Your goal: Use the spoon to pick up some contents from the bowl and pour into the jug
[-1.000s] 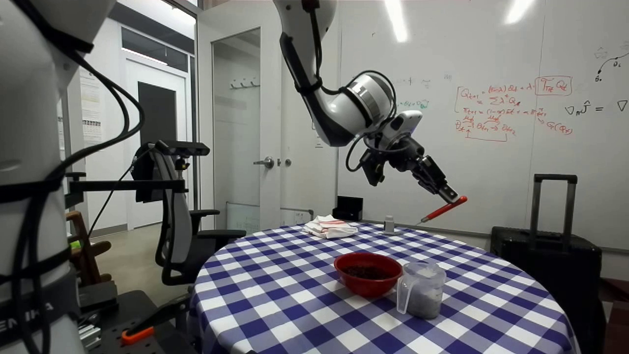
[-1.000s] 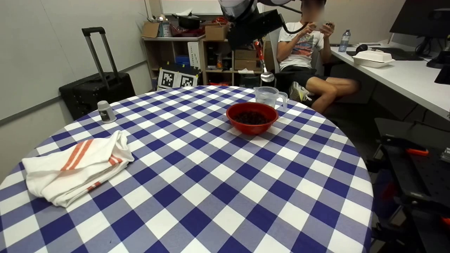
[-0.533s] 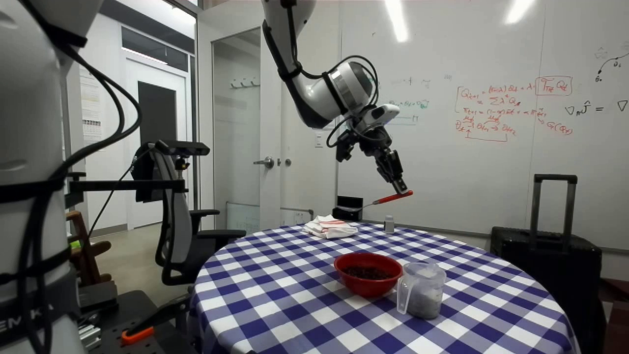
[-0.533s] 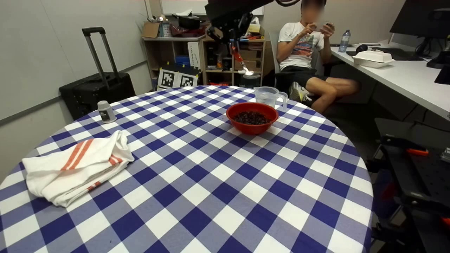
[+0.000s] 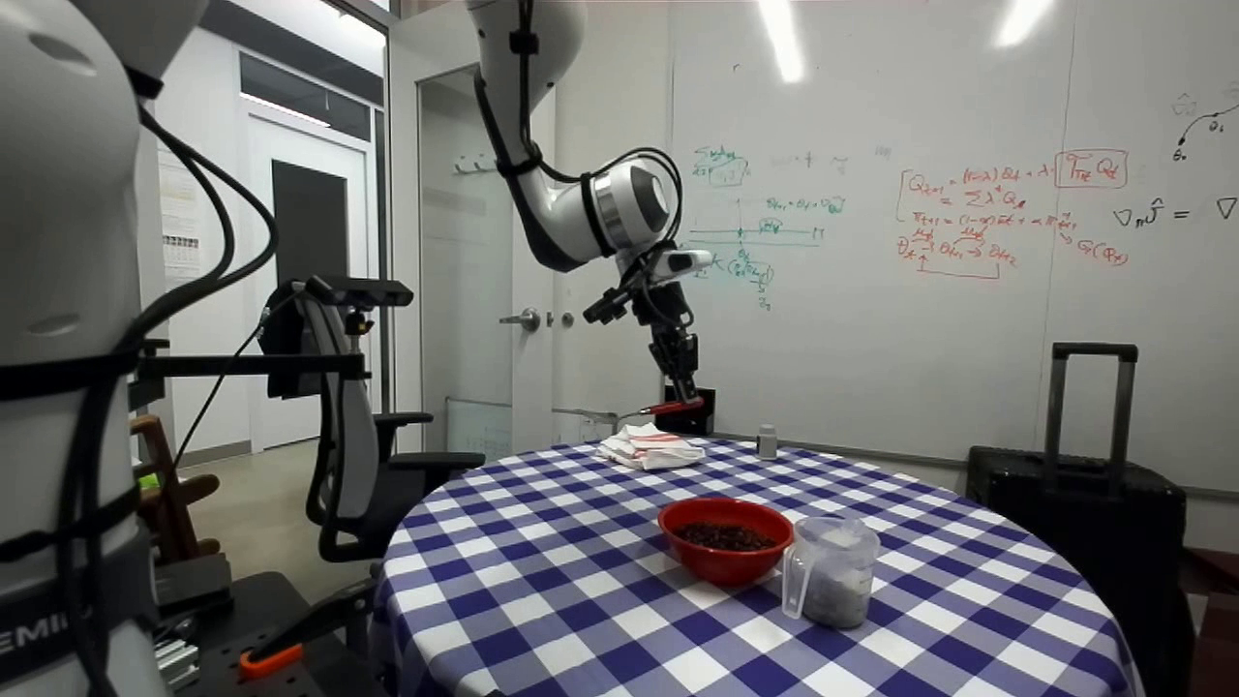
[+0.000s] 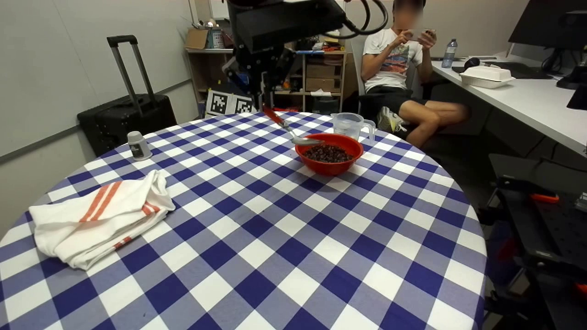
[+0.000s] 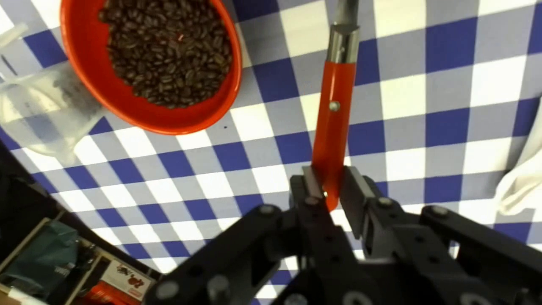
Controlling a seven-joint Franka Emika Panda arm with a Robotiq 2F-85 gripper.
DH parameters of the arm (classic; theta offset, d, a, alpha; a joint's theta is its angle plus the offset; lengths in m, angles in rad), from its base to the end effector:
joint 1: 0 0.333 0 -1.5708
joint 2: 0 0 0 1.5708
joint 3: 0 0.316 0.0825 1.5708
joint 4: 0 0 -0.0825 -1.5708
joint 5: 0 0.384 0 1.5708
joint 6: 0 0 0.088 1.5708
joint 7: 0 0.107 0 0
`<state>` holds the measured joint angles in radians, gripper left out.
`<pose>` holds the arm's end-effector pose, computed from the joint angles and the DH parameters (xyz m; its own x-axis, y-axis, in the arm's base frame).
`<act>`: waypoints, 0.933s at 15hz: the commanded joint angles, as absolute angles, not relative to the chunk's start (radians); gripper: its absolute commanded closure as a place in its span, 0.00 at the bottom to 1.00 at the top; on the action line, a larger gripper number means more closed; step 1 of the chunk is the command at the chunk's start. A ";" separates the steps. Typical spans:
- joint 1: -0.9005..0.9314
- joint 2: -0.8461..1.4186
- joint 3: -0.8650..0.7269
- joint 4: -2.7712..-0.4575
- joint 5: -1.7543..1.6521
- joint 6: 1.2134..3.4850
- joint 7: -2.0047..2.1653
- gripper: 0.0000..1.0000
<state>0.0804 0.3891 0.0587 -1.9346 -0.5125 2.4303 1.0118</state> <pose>0.6264 0.0842 0.2953 0.8428 -0.4397 0.3104 -0.4985 -0.8552 0.1421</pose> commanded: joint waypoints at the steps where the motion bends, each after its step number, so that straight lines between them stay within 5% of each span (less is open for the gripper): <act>1: 0.110 0.420 0.046 -1.981 -0.432 2.519 0.832 0.95; 14: 0.266 0.574 -0.085 -1.991 -0.408 2.559 0.701 0.95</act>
